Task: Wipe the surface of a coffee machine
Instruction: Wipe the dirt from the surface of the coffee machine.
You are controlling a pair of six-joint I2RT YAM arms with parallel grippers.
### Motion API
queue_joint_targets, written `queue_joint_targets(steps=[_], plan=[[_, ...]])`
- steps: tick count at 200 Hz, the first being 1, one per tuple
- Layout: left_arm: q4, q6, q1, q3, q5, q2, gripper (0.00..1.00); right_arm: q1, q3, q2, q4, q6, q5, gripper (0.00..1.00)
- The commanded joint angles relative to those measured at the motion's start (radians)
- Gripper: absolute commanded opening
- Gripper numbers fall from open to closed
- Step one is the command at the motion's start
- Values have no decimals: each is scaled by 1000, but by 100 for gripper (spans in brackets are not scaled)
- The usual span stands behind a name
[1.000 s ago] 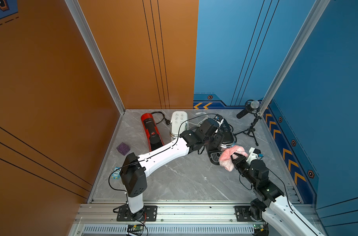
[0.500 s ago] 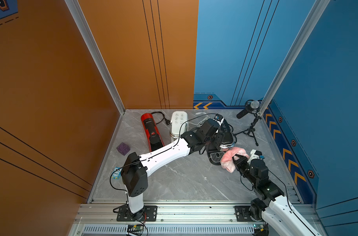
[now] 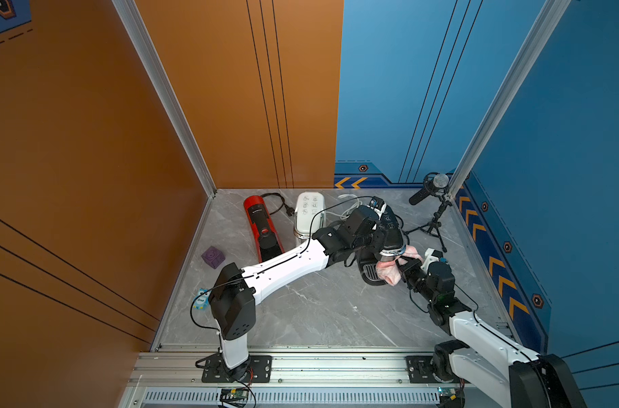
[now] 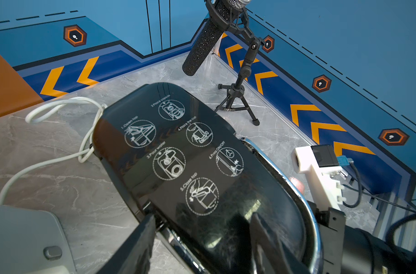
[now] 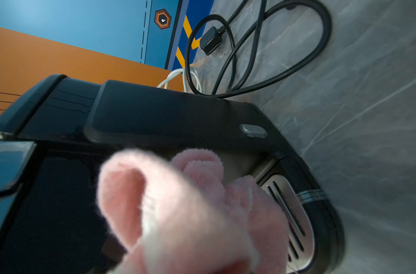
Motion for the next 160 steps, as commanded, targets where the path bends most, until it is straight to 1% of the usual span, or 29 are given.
queue_joint_targets(steps=[1,30,90,111,135,160], plan=[[-172,5,13,-56,6,70,63,16,11,51,166,23,-46,0],[-172,5,13,-55,11,72,62,73,-3,109,200,33,-34,0],[-172,-1,13,-64,16,76,61,177,-33,59,161,-10,21,0],[-172,-2,11,-63,16,79,61,219,-19,76,171,-30,29,0],[-171,-4,10,-63,17,81,61,219,-14,115,253,-27,18,0],[-171,-4,14,-69,16,81,61,198,-17,133,244,-20,25,0]])
